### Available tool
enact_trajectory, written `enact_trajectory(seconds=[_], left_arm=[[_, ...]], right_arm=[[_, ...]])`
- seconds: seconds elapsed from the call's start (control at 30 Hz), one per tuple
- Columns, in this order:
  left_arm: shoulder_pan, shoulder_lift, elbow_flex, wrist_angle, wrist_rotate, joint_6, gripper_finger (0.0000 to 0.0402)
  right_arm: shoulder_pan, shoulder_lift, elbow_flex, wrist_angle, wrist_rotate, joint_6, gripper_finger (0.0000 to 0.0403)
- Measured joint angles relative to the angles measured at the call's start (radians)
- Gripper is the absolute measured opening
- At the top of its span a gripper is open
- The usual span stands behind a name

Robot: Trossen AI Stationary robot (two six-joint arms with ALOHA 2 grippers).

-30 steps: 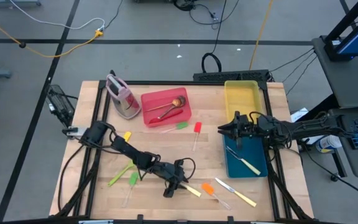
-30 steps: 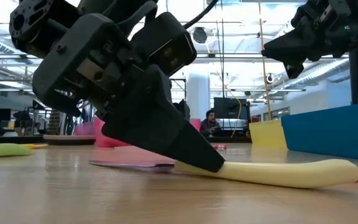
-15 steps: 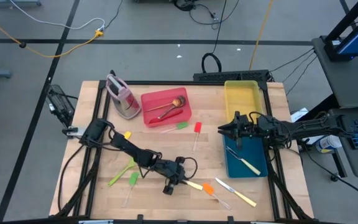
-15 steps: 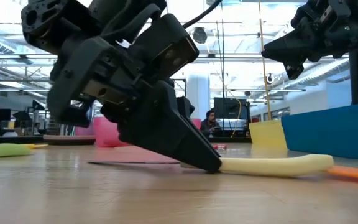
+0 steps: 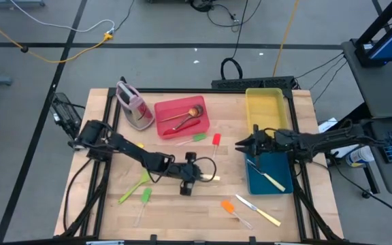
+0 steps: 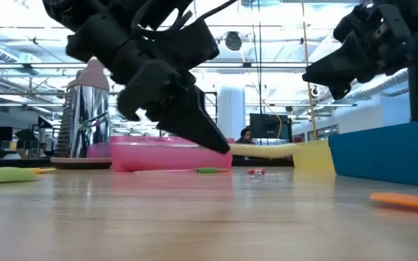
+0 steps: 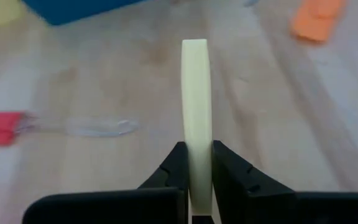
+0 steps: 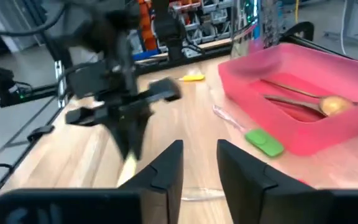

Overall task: Pick & Place Kitchen Items
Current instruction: Put the left yellow knife into the blue bin

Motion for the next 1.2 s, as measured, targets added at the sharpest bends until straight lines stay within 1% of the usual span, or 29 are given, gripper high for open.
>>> enact_trajectory(seconds=[0.13, 0.2, 0.3, 0.4, 0.5, 0.63, 0.8, 0.87, 1.03, 1.2], left_arm=[[0.030, -0.039, 0.000, 0.029, -0.037, 0.035, 0.0032], [0.040, -0.053, 0.000, 0.061, -0.058, 0.074, 0.0037], [0.057, -0.070, 0.001, 0.089, -0.059, 0.129, 0.0043], [0.074, -0.087, 0.002, 0.111, -0.049, 0.147, 0.0042], [0.088, -0.091, 0.002, 0.137, -0.046, 0.146, 0.0037], [0.096, -0.091, 0.002, 0.187, -0.043, 0.168, 0.0038], [0.095, -0.090, 0.003, 0.223, -0.052, 0.192, 0.0043], [0.095, -0.091, 0.003, 0.252, -0.050, 0.192, 0.0042], [0.101, -0.091, 0.003, 0.266, -0.049, 0.192, 0.0039], [0.104, -0.091, 0.003, 0.262, -0.049, 0.196, 0.0043]], right_arm=[[0.037, 0.094, 0.000, 0.107, 0.000, -0.055, 0.0134], [0.058, 0.144, 0.000, 0.165, 0.000, -0.083, 0.0151], [0.087, 0.222, 0.000, 0.263, -0.001, -0.123, 0.0170], [0.107, 0.293, 0.000, 0.380, -0.003, -0.182, 0.0179], [0.125, 0.357, 0.000, 0.448, -0.002, -0.222, 0.0180], [0.130, 0.424, 0.002, 0.508, -0.001, -0.223, 0.0177], [0.130, 0.474, 0.023, 0.508, 0.000, -0.223, 0.0176], [0.130, 0.485, 0.028, 0.507, 0.000, -0.223, 0.0176], [0.130, 0.495, 0.034, 0.534, 0.000, -0.229, 0.0171], [0.130, 0.492, 0.034, 0.578, 0.000, -0.230, 0.0144]])
